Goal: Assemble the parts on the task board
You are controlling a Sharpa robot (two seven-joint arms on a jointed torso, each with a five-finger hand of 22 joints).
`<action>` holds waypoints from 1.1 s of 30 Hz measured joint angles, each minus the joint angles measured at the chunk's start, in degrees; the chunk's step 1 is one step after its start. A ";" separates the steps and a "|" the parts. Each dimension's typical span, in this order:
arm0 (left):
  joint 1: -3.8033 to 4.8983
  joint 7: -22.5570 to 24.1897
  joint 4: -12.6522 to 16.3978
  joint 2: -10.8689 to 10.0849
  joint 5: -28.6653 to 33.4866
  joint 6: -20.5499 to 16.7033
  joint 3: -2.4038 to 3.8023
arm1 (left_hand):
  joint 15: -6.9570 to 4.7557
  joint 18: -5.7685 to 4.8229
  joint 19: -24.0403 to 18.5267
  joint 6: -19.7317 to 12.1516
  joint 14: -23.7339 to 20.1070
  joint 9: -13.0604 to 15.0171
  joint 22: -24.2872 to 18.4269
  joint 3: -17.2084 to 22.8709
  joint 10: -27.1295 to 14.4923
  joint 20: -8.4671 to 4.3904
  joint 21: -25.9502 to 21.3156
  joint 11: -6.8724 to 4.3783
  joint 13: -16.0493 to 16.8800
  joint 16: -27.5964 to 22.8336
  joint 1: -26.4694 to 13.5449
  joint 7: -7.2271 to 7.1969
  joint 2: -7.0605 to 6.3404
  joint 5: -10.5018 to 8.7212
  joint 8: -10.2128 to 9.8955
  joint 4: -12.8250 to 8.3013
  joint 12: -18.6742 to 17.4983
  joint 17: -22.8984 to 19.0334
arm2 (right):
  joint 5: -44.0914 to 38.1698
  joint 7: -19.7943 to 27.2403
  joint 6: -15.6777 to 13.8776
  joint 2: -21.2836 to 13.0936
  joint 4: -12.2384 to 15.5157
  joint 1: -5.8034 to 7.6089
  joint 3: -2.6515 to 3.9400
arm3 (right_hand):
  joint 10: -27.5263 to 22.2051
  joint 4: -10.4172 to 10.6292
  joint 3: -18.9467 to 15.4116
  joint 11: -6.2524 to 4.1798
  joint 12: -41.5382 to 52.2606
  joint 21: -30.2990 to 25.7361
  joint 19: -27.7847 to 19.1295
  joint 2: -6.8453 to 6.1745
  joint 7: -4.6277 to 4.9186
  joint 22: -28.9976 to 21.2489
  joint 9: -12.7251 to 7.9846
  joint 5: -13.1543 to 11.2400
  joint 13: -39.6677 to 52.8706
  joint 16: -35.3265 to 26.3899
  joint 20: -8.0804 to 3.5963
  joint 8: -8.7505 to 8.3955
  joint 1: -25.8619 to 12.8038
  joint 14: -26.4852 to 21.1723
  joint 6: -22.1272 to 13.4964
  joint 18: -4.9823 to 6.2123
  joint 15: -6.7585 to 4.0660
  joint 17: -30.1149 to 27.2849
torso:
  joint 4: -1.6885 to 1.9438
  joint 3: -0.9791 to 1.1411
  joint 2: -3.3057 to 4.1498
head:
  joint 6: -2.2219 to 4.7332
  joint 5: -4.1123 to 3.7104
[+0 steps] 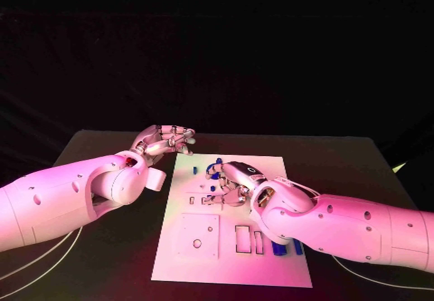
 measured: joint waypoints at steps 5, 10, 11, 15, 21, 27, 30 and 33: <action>0.05 -2.82 -0.63 0.05 -2.87 -1.02 0.00 | -1.47 0.00 2.64 -1.13 5.41 3.06 4.48 -1.45 -3.87 -1.80 7.73 -1.31 10.24 15.36 -1.42 -1.21 0.10 0.16 5.19 -0.57 13.56 12.33 | 3.15 5.70 -1.42 -3.21 2.01 1.69 0.33 | 1.06 -0.01 0.71 -0.20 1.37 1.20 0.50 1.86 0.03 0.00 0.17 1.95 1.49 0.37 -0.05 1.81 1.85 0.00 1.64 -0.01 0.00 0.05 | 0.01 0.00 -0.07 | 0.12 -0.03; 0.19 -8.08 -1.25 0.05 -7.83 -0.50 0.06 | -2.51 -2.25 13.46 -3.72 17.07 7.88 26.26 -3.73 -8.34 -2.86 25.42 -2.54 24.39 39.53 -5.26 -2.35 0.24 0.28 13.40 2.24 33.66 37.26 | 8.21 10.66 -0.99 -6.76 3.09 3.58 0.53 | 1.38 -0.23 1.89 -0.14 1.65 1.71 0.76 2.83 -0.25 0.00 0.17 4.38 1.90 0.67 -0.12 2.98 2.82 0.00 2.74 0.00 -0.01 0.05 | 0.03 -0.01 -0.16 | 0.41 -0.07; 0.24 -9.36 -1.38 0.07 -9.06 -0.12 0.08 | -2.70 -2.79 15.45 -3.89 17.46 8.75 30.29 -4.03 -8.20 -2.96 27.96 -2.69 26.76 40.86 -5.97 -2.54 0.56 0.28 14.83 3.19 36.93 38.10 | 9.28 11.42 -0.72 -7.43 3.13 3.88 0.57 | 1.47 -0.23 2.18 -0.24 1.65 1.93 0.96 3.03 -0.30 0.00 0.23 4.78 1.96 0.67 -0.32 3.38 3.02 0.00 3.21 0.00 -0.01 0.05 | 0.03 -0.01 -0.19 | 0.47 -0.07; 0.68 -16.01 -2.01 0.26 -15.24 3.12 0.23 | -3.54 -4.55 21.85 -4.64 17.84 13.95 43.15 -5.93 0.07 -3.82 35.71 -3.98 46.13 48.02 -10.23 -3.87 1.89 0.28 22.40 6.63 55.39 38.71 | 14.39 14.04 1.13 -10.31 3.00 5.27 0.69 | 2.45 -0.07 2.67 -0.84 2.56 2.89 1.47 3.05 -0.81 0.04 0.88 6.08 2.87 1.00 -0.42 5.44 2.99 0.00 5.35 0.00 -0.01 0.04 | 0.04 0.02 -0.34 | 0.51 0.10; 2.34 -26.01 -2.62 1.06 -23.63 10.33 0.35 | -4.06 -6.30 26.36 -5.84 17.76 16.78 51.75 -6.48 4.80 -4.48 40.08 -4.61 54.83 50.37 -11.77 -4.70 3.16 0.27 25.60 6.84 62.28 38.71 | 22.28 15.96 4.08 -13.14 1.87 7.24 0.83 | 5.38 -0.15 3.21 -1.07 5.00 4.10 2.29 3.58 -1.26 0.04 1.39 6.08 6.13 1.37 -0.82 6.23 2.46 0.02 5.80 0.00 -0.42 0.04 | 0.01 0.17 -0.65 | 0.32 0.31; 3.93 -35.03 -2.72 2.63 -30.26 18.78 0.38 | -4.04 -6.30 26.56 -9.10 17.78 16.37 52.21 -6.48 0.85 -4.27 40.18 -3.75 49.85 49.93 -11.56 -3.62 4.13 0.27 23.74 6.84 58.53 38.70 | 29.90 16.84 5.86 -14.33 -0.42 8.32 0.89 | 5.56 -0.15 3.53 -1.23 5.20 4.19 2.29 3.58 -1.26 0.04 1.39 6.31 6.71 1.59 -0.82 6.23 2.46 -0.01 5.80 0.00 -0.45 0.04 | 0.01 0.34 -0.92 | 0.05 0.54; 4.28 -38.50 -2.79 3.58 -32.68 22.44 0.38 | -3.39 -6.29 25.04 -10.73 17.75 15.15 48.24 -5.87 -8.66 -3.64 38.47 -3.05 36.55 47.02 -10.35 -2.64 4.78 0.27 21.95 6.58 47.54 38.70 | 32.72 17.05 6.32 -14.47 -1.42 8.57 0.89 | 5.56 -0.15 3.53 -1.23 5.20 3.74 2.29 3.58 -1.26 0.03 1.39 6.30 6.71 1.58 -0.82 6.23 2.46 -0.01 5.80 0.00 -0.45 0.03 | 0.01 0.41 -0.94 | -0.04 0.60; 4.50 -41.15 -2.95 4.51 -34.50 25.37 0.29 | -3.39 -6.29 26.40 -11.13 17.75 14.36 49.47 -4.70 -10.81 -3.61 38.77 -2.76 31.92 46.34 -9.01 -2.24 4.51 0.27 21.23 6.50 42.73 38.70 | 34.61 17.14 6.59 -14.55 -2.05 8.71 0.89 | 5.56 -0.15 3.54 -1.23 5.20 3.74 2.29 3.58 -1.27 0.03 1.39 6.30 6.64 1.58 -0.82 6.23 2.46 -0.01 5.80 0.00 -0.45 0.03 | 0.01 0.43 -0.94 | -0.18 0.61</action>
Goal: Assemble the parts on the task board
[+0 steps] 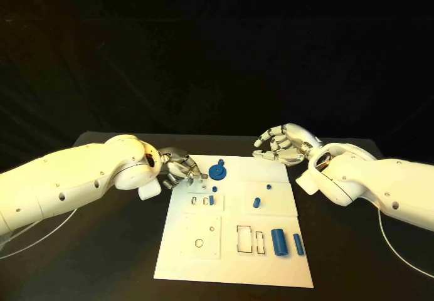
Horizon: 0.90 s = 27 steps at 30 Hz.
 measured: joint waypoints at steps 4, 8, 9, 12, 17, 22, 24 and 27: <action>0.12 -2.46 -0.11 1.22 -1.65 2.59 -0.11 | 0.00 -1.33 4.89 0.49 0.00 -0.42 5.80 0.70 1.57 -0.09 4.70 -0.12 -0.59 2.52 0.68 -0.42 0.28 0.00 0.00 0.10 -0.48 -0.01 | 1.32 0.01 0.13 -0.09 -0.60 0.14 0.00 | 0.00 -0.15 0.15 0.00 0.00 0.00 0.00 0.00 0.00 0.00 0.00 0.00 0.00 -0.01 0.00 0.00 0.00 0.00 0.00 0.00 0.00 0.00 | -0.02 -0.03 0.01 | -0.11 -0.04; 0.18 -4.12 -0.10 2.16 -3.15 4.14 -0.20 | 0.00 -2.25 4.96 2.83 0.00 -0.34 5.96 0.25 8.19 -0.14 6.59 -0.68 8.36 3.35 -1.99 -1.12 0.95 0.00 0.84 0.42 7.01 -0.01 | 1.97 -0.07 0.14 -0.13 -0.98 0.22 -0.01 | 0.00 -0.15 0.15 0.00 0.00 0.00 0.00 0.00 0.00 -0.01 0.00 0.00 0.00 -0.02 0.00 0.00 0.00 0.00 0.00 0.00 0.00 -0.01 | 0.00 -0.06 0.01 | -0.35 -0.13; 0.21 -4.55 -0.04 2.42 -3.71 4.52 -0.23 | 0.00 -2.25 4.98 3.04 0.00 -0.19 5.96 -0.44 8.95 -0.16 6.80 -0.77 9.85 3.36 -3.38 -1.33 1.06 0.00 1.14 0.48 8.24 -0.01 | 2.07 -0.11 0.13 -0.14 -1.06 0.24 -0.01 | 0.00 -0.15 0.15 0.00 0.00 0.00 0.00 0.00 0.00 -0.01 0.00 0.00 0.00 -0.02 0.00 0.00 0.00 0.00 0.00 0.00 0.00 -0.01 | 0.00 -0.06 0.01 | -0.43 -0.15; 0.29 -5.46 0.22 3.10 -5.42 5.50 -0.31 | 0.00 -2.25 5.16 3.12 0.00 0.47 5.96 -2.79 9.66 -0.35 6.85 -1.03 11.85 3.64 -6.86 -1.41 1.23 0.00 1.79 0.52 9.82 -0.01 | 2.18 -0.22 0.12 -0.19 -1.26 0.27 -0.01 | 0.00 -0.15 0.15 0.00 0.00 -0.23 0.00 0.00 0.00 -0.01 -0.01 0.00 0.00 -0.02 0.00 0.00 0.00 0.00 0.00 0.00 0.00 -0.01 | 0.02 -0.07 0.01 | -0.60 -0.21; 0.45 -6.64 0.54 4.15 -7.94 7.00 -0.55 | -0.29 -2.25 5.06 3.42 0.16 1.45 5.96 -5.69 10.33 -0.68 7.03 -1.42 13.74 3.89 -9.23 -1.72 1.96 0.00 2.71 0.56 11.16 -0.01 | 2.17 -0.47 0.10 -0.24 -1.52 0.30 -0.01 | 0.00 -0.15 0.15 0.00 0.00 -0.23 0.00 0.00 0.00 -0.01 -0.01 0.00 0.00 -0.02 0.00 0.00 0.00 0.00 0.00 0.00 0.00 -0.01 | 0.02 -0.10 0.02 | -0.82 -0.23; 0.61 -7.51 0.45 5.03 -9.55 8.13 -0.80 | -0.45 -2.25 5.15 3.95 0.01 2.60 5.96 -7.07 11.83 -0.77 7.30 -1.77 16.23 3.97 -9.99 -2.26 2.72 0.00 3.89 0.57 12.98 -0.01 | 1.99 -0.82 0.10 -0.28 -1.68 0.32 -0.01 | 0.00 -0.15 0.15 0.00 0.00 -0.23 -0.01 0.00 0.00 -0.02 -0.01 0.00 -0.08 -0.02 0.00 0.00 0.00 0.00 0.00 0.00 0.00 -0.01 | 0.01 -0.11 0.02 | -1.02 -0.18; 0.64 -7.76 0.33 5.33 -9.96 8.43 -0.93 | -0.66 -2.24 5.15 4.14 0.22 3.05 5.96 -7.42 12.65 -0.77 7.30 -1.94 17.32 4.22 -10.05 -2.44 3.14 0.00 4.27 0.56 13.79 -0.02 | 1.93 -0.94 0.10 -0.30 -1.72 0.33 -0.01 | 0.00 -0.15 0.15 0.01 0.00 -0.23 -0.01 0.00 0.00 -0.02 -0.01 0.00 -0.08 -0.02 0.00 0.00 0.00 0.00 0.00 0.00 0.00 -0.02 | 0.01 -0.11 0.02 | -1.08 -0.18; 0.66 -8.14 0.06 5.85 -10.50 8.92 -1.19 | -0.87 -2.24 4.96 4.14 0.01 3.64 5.95 -7.97 13.15 -1.00 7.30 -2.05 18.60 4.26 -9.90 -2.44 3.44 0.00 4.79 0.49 14.74 -0.02 | 1.81 -1.14 0.10 -0.33 -1.79 0.35 -0.01 | -0.01 -0.15 0.15 0.00 0.00 -0.23 -0.01 0.00 0.00 -0.02 -0.02 0.00 -0.17 -0.02 0.00 0.00 0.00 0.00 0.00 0.00 0.00 -0.02 | 0.00 -0.11 0.03 | -1.20 -0.18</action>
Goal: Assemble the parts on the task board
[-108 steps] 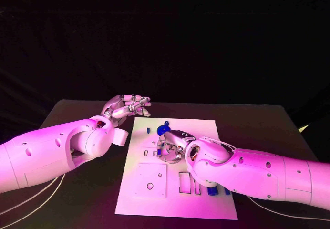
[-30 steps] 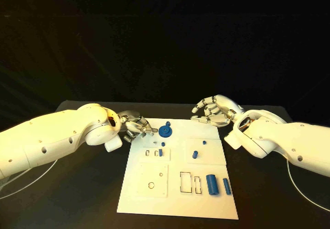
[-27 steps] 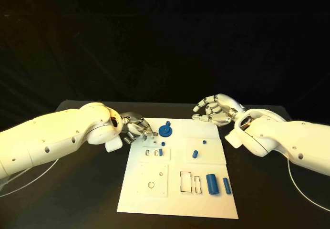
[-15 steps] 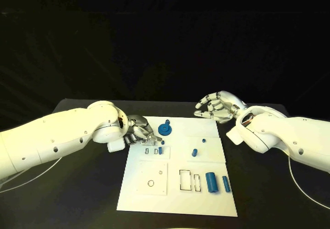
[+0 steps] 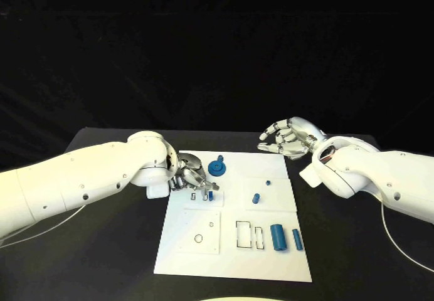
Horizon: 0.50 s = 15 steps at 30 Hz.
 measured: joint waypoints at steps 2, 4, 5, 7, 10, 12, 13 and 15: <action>0.00 -0.19 -0.12 0.28 -0.25 0.27 -0.10 | 0.00 0.00 0.18 0.00 0.00 0.51 0.00 -0.52 0.64 -0.18 0.00 -0.03 0.87 0.22 0.10 0.00 0.38 0.00 0.27 0.08 0.79 0.00 | -0.07 -0.11 0.00 -0.02 -0.02 0.00 0.00 | 0.00 0.00 0.00 0.00 0.00 0.00 0.00 0.00 0.00 0.00 0.00 0.00 0.00 0.00 0.00 0.00 0.00 0.00 0.00 0.00 0.00 0.00 | -0.02 0.00 0.00 | -0.06 -0.01; 0.01 -0.38 -0.24 0.57 -0.47 0.57 -0.18 | 0.00 0.00 0.18 0.00 0.00 0.81 0.00 -0.53 0.71 -0.18 0.00 -0.11 1.41 0.22 0.10 0.00 0.38 0.00 0.55 0.08 0.99 0.00 | -0.15 -0.23 0.00 -0.05 -0.05 0.00 0.00 | 0.00 0.00 0.00 0.00 0.00 0.00 0.00 0.00 0.00 0.00 0.00 0.00 0.00 0.00 0.00 0.00 0.00 0.00 0.00 0.00 0.00 0.00 | -0.03 0.00 0.01 | -0.09 -0.05; 0.01 -0.45 -0.28 0.67 -0.55 0.68 -0.21 | 0.00 0.01 0.18 0.00 0.00 0.97 0.00 -0.85 0.71 -0.18 0.00 -0.10 1.64 0.22 0.10 0.00 0.38 0.00 0.55 0.07 1.27 0.00 | -0.19 -0.27 0.00 -0.06 -0.06 0.01 0.00 | 0.00 0.00 0.00 0.00 0.00 0.00 0.00 0.00 0.00 0.00 -0.01 0.00 0.00 0.00 0.00 0.00 0.00 0.00 0.00 0.00 0.00 0.00 | -0.03 -0.01 0.01 | -0.13 -0.09; 0.02 -0.61 -0.35 0.89 -0.70 0.90 -0.27 | 0.00 0.00 0.18 0.00 0.00 1.08 -0.01 -0.85 0.91 -0.18 0.21 -0.31 1.79 0.22 -0.13 0.00 0.61 0.00 0.76 0.07 1.27 0.00 | -0.31 -0.38 0.01 -0.07 -0.09 0.01 0.00 | 0.00 0.00 0.00 0.00 0.00 0.00 0.00 0.00 0.00 -0.01 -0.01 0.00 0.00 0.00 0.00 0.00 0.00 0.00 0.00 0.00 0.00 0.00 | -0.03 0.00 0.01 | -0.16 -0.09; 0.02 -0.76 -0.43 1.09 -0.82 1.08 -0.31 | 0.00 0.01 0.18 -0.01 0.00 1.18 -0.01 -0.85 0.91 -0.17 0.21 -0.31 1.88 0.22 -0.13 0.00 0.61 0.00 0.76 0.08 1.27 0.00 | -0.43 -0.48 0.01 -0.08 -0.13 0.02 0.00 | 0.00 0.00 0.00 0.00 0.00 0.00 0.00 0.00 0.00 -0.01 -0.01 0.00 0.00 0.00 0.00 0.00 0.00 0.00 0.00 0.00 0.00 0.00 | -0.03 0.00 0.01 | -0.26 -0.13; 0.02 -0.86 -0.47 1.24 -0.89 1.21 -0.33 | 0.00 0.01 0.18 -0.01 0.00 1.23 -0.01 -0.90 0.91 -0.17 0.21 -0.31 1.88 0.22 0.09 0.00 0.82 0.00 0.76 0.03 1.27 -0.01 | -0.55 -0.56 0.01 -0.08 -0.18 0.02 0.00 | 0.00 0.00 0.00 0.00 0.00 -0.30 0.00 0.00 0.00 -0.01 -0.01 0.00 -0.07 0.00 0.00 0.00 0.00 0.00 0.00 0.00 0.00 -0.01 | -0.03 0.01 0.01 | -0.29 -0.14; 0.02 -0.90 -0.50 1.30 -0.91 1.26 -0.34 | 0.00 0.01 0.18 -0.01 0.00 1.23 -0.01 -1.00 0.91 -0.17 0.21 -0.31 1.88 0.22 0.09 0.00 0.82 0.00 0.76 -0.07 1.27 -0.01 | -0.59 -0.59 0.01 -0.08 -0.20 0.02 0.00 | 0.00 0.00 0.00 0.00 0.00 -0.38 0.00 0.00 0.00 -0.01 -0.01 0.00 -0.10 0.00 0.00 0.00 0.00 0.00 0.00 0.00 0.00 0.00 | -0.03 0.01 0.01 | -0.30 -0.16; 0.02 -0.97 -0.56 1.41 -0.95 1.36 -0.35 | 0.00 0.01 0.18 -0.15 0.00 1.47 -0.01 -1.00 0.91 -0.17 0.21 -0.31 1.93 0.22 0.30 -0.14 1.04 0.00 0.93 -0.07 1.46 -0.01 | -0.67 -0.64 0.02 -0.08 -0.22 0.02 0.00 | 0.00 0.00 0.00 0.00 0.00 -0.38 0.00 0.00 0.00 -0.01 -0.01 0.00 -0.10 0.00 0.00 0.00 0.00 0.00 0.00 0.00 0.00 -0.01 | -0.03 0.02 0.01 | -0.33 -0.17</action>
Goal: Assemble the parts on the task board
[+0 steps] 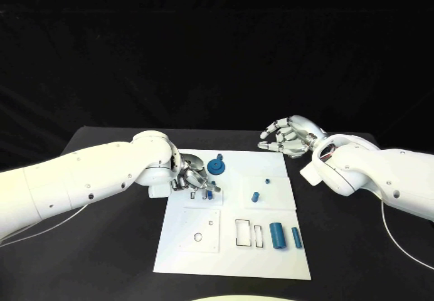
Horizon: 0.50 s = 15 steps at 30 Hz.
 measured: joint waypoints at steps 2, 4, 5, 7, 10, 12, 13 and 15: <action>0.00 -0.07 -0.12 0.13 -0.04 0.11 -0.04 | 0.00 -0.01 0.00 -0.09 0.00 0.29 0.00 -0.10 0.00 0.00 0.00 0.00 0.05 0.00 0.34 -0.09 0.34 0.00 0.16 -0.11 0.03 0.00 | -0.08 -0.06 0.00 0.00 -0.01 0.00 0.00 | 0.00 0.00 0.00 0.00 0.00 0.00 0.00 0.00 0.00 0.00 0.00 0.00 0.00 0.00 0.00 0.00 0.00 0.00 0.00 0.00 0.00 0.00 | 0.00 0.00 -0.01 | -0.04 -0.03; 0.00 -0.13 -0.26 0.27 -0.07 0.23 -0.09 | 0.00 0.00 0.00 -0.21 0.00 0.67 0.00 -0.15 0.00 0.00 0.00 0.00 0.11 0.00 1.02 -0.21 0.93 0.00 0.16 -0.16 0.03 0.00 | -0.16 -0.11 0.01 0.00 -0.01 0.00 0.00 | 0.00 0.00 0.00 0.00 0.00 0.00 0.00 0.00 0.00 0.00 0.00 0.00 0.00 0.00 0.00 0.00 0.00 0.00 0.00 0.00 0.00 0.00 | 0.02 0.00 -0.01 | -0.08 -0.04; 0.00 -0.15 -0.32 0.33 -0.07 0.28 -0.11 | 0.00 0.00 0.00 -0.28 0.00 0.80 0.00 -0.15 0.00 0.00 0.00 0.00 0.14 0.00 1.29 -0.28 0.86 0.00 0.16 -0.16 0.03 0.00 | -0.19 -0.13 0.01 0.00 -0.02 0.00 0.00 | 0.00 0.00 0.00 0.00 0.00 0.00 0.00 0.00 0.00 0.00 0.00 0.00 0.00 0.00 0.00 0.00 0.00 0.00 0.00 0.00 0.00 0.00 | 0.02 0.01 -0.01 | -0.09 -0.03; 0.00 -0.19 -0.47 0.47 -0.08 0.37 -0.16 | 0.00 0.00 0.00 -0.29 0.00 0.99 0.00 -0.15 0.00 0.00 0.00 0.00 0.14 0.00 1.85 -0.28 0.92 0.00 0.33 -0.16 0.03 0.00 | -0.25 -0.18 0.01 0.01 -0.03 0.00 0.00 | 0.00 0.00 0.00 0.00 0.00 0.00 0.00 0.00 0.00 0.00 -0.01 0.00 0.00 0.00 0.00 0.00 0.00 0.00 0.00 0.00 0.00 0.00 | 0.02 0.01 -0.01 | -0.12 -0.01; 0.00 -0.23 -0.69 0.69 -0.09 0.51 -0.21 | 0.00 0.00 0.00 -0.28 0.00 1.29 -0.01 -0.15 0.00 0.01 0.00 0.00 0.14 0.00 2.43 -0.28 1.51 0.00 0.44 -0.16 0.03 0.00 | -0.36 -0.28 0.02 0.01 -0.04 0.00 0.00 | 0.00 0.00 0.00 0.00 0.00 0.00 0.00 0.00 0.18 0.00 -0.01 0.00 -0.20 0.00 0.00 0.00 0.00 0.00 -0.18 0.00 0.00 0.00 | 0.02 0.01 -0.02 | -0.14 0.00; 0.00 -0.25 -0.86 0.81 -0.09 0.59 -0.24 | 0.00 0.00 0.00 -0.28 0.00 1.41 -0.01 -0.15 -0.01 0.01 0.00 0.00 0.14 0.00 2.51 -0.28 1.59 0.00 0.44 -0.16 0.03 -0.01 | -0.46 -0.38 0.03 0.01 -0.05 0.01 0.00 | 0.00 0.00 0.00 0.00 0.00 0.00 0.00 0.00 0.21 0.04 -0.01 0.00 -0.20 0.00 0.00 0.00 0.00 0.00 -0.21 0.00 0.00 0.00 | 0.02 0.00 -0.02 | -0.15 0.00; 0.00 -0.26 -0.94 0.86 -0.09 0.63 -0.26 | 0.00 0.00 0.00 -0.28 0.00 1.43 -0.01 -0.15 0.00 0.01 0.00 0.00 0.14 0.00 2.77 -0.28 1.48 0.00 0.44 -0.16 0.03 0.00 | -0.51 -0.42 0.03 0.01 -0.05 0.02 0.00 | 0.00 0.00 0.00 0.00 0.00 0.00 0.00 0.00 0.21 0.04 -0.01 0.00 -0.20 0.00 0.00 0.00 0.00 0.00 -0.21 0.00 0.00 0.00 | 0.02 0.00 -0.02 | -0.15 0.00; 0.00 -0.28 -1.14 0.96 -0.09 0.70 -0.30 | 0.00 0.00 0.00 -0.28 0.00 1.54 -0.01 -0.15 0.00 0.01 0.00 0.00 0.13 0.00 3.01 -0.28 1.64 0.00 0.44 -0.16 0.03 -0.01 | -0.62 -0.52 0.04 0.02 -0.06 0.02 0.00 | 0.00 0.02 0.02 0.00 0.00 0.00 0.00 0.00 0.21 0.04 -0.01 0.00 -0.20 0.00 0.00 0.00 0.00 0.00 -0.21 0.00 0.00 -0.01 | 0.02 0.00 -0.02 | -0.15 0.00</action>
